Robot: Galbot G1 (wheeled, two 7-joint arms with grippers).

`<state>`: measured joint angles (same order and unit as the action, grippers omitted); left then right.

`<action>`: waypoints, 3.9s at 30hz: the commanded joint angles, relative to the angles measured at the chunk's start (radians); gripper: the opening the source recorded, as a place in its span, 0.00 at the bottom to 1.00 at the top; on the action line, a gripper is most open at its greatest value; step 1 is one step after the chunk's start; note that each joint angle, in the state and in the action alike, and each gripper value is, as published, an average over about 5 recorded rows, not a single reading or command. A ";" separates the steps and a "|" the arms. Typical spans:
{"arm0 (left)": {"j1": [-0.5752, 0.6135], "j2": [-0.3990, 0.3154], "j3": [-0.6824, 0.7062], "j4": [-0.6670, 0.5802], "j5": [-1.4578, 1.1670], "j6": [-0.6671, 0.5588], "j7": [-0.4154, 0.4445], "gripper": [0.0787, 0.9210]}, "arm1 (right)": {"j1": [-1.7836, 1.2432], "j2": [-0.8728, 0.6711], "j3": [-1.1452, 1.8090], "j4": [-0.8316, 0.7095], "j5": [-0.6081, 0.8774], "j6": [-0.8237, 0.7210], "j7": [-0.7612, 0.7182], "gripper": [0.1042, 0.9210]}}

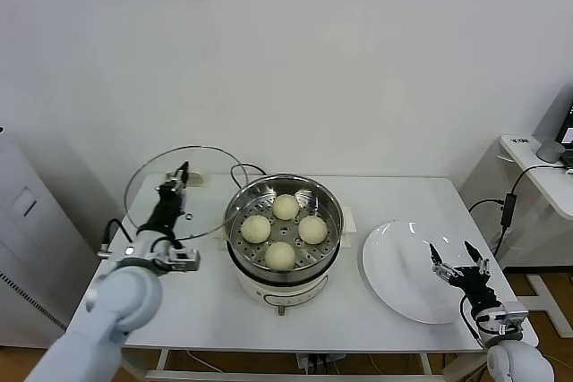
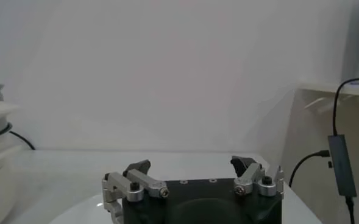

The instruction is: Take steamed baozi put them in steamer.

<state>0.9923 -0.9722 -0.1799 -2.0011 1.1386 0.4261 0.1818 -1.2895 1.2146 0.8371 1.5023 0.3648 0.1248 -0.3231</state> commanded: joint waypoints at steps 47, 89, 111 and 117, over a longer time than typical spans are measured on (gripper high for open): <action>-0.123 -0.363 0.396 0.194 0.323 0.202 0.060 0.03 | -0.009 0.010 0.030 -0.032 0.003 0.012 -0.016 0.88; -0.098 -0.362 0.403 0.194 0.172 0.263 -0.013 0.04 | -0.016 0.023 0.039 -0.040 -0.003 0.017 -0.029 0.88; -0.034 -0.190 -0.009 -0.302 -1.558 0.043 0.052 0.76 | -0.018 0.022 0.038 -0.012 0.024 -0.038 -0.035 0.88; 0.012 -0.232 -0.307 -0.268 -1.884 0.052 -0.146 0.88 | -0.008 0.025 0.013 0.027 0.010 -0.050 0.044 0.88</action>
<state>0.9619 -1.2135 -0.0480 -2.1954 0.3564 0.5418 0.2329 -1.3044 1.2349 0.8700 1.4885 0.3789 0.1013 -0.3504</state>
